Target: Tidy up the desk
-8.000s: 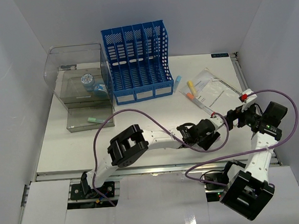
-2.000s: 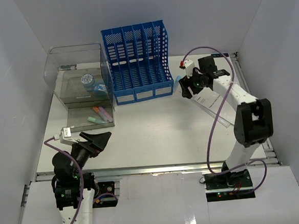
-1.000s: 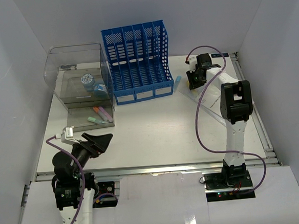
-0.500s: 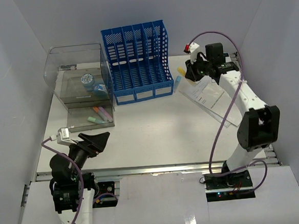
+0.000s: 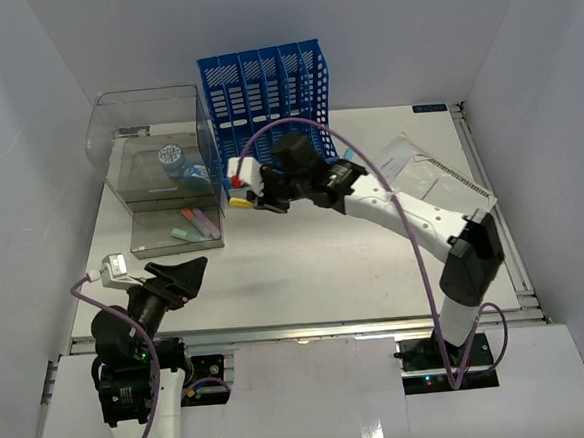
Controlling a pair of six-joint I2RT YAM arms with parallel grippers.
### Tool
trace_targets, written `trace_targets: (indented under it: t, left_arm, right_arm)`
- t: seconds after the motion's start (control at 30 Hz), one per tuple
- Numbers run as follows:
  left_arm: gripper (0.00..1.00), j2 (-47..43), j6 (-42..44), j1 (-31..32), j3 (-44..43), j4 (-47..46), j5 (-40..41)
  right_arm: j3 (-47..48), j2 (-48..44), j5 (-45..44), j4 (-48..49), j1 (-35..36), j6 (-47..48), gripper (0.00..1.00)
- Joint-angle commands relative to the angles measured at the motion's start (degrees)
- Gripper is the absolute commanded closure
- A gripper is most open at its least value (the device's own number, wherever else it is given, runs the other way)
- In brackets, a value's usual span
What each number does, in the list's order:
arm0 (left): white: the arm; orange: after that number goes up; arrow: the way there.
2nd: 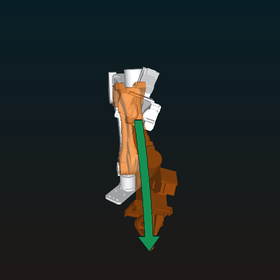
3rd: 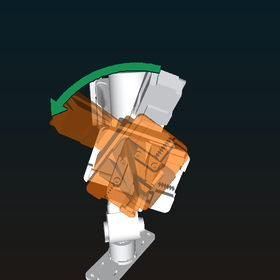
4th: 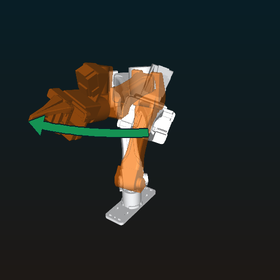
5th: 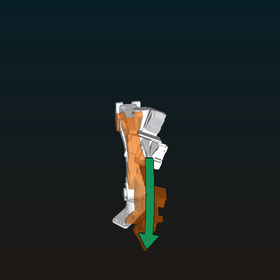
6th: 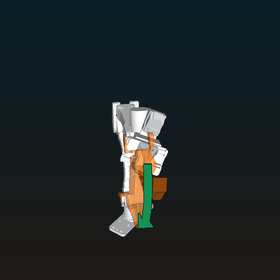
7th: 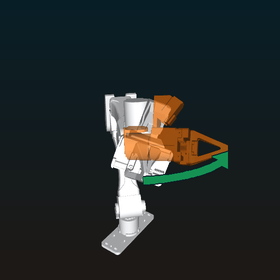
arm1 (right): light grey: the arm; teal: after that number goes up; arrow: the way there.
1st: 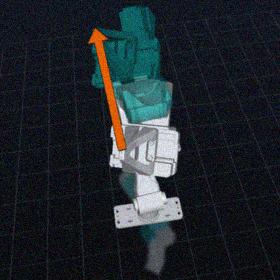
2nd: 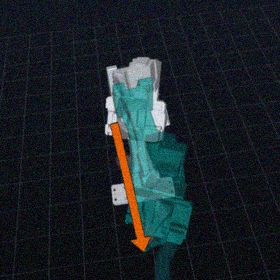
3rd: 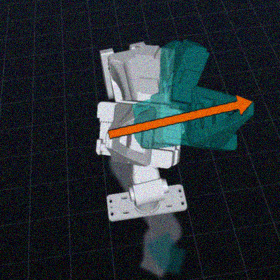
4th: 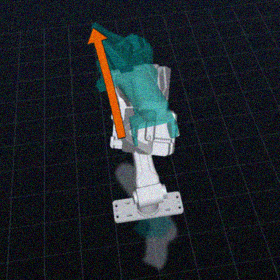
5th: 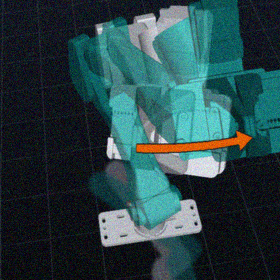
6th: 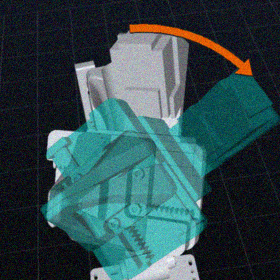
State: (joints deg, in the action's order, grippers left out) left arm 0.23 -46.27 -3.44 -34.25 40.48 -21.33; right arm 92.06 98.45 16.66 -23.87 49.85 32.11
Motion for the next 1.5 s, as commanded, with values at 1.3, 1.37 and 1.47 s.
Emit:
trace_targets:
  t: [1.3, 1.37, 1.47]
  left_arm:
    - [0.02, -2.80, -3.85, -0.33, 5.02, -4.33, -9.42]
    - [0.02, -2.12, -5.15, -0.26, 6.86, -6.01, -11.73]
    - [0.02, -1.73, -5.89, -0.34, 7.92, -7.32, -12.96]
  right_arm:
    - [-14.51, -9.02, 14.34, 4.95, -21.75, -16.53, 0.25]
    - [-14.89, -9.01, 14.54, 5.38, -27.69, -19.89, 0.26]
    - [-13.46, -6.47, 9.89, 7.38, -33.08, -28.97, 0.26]
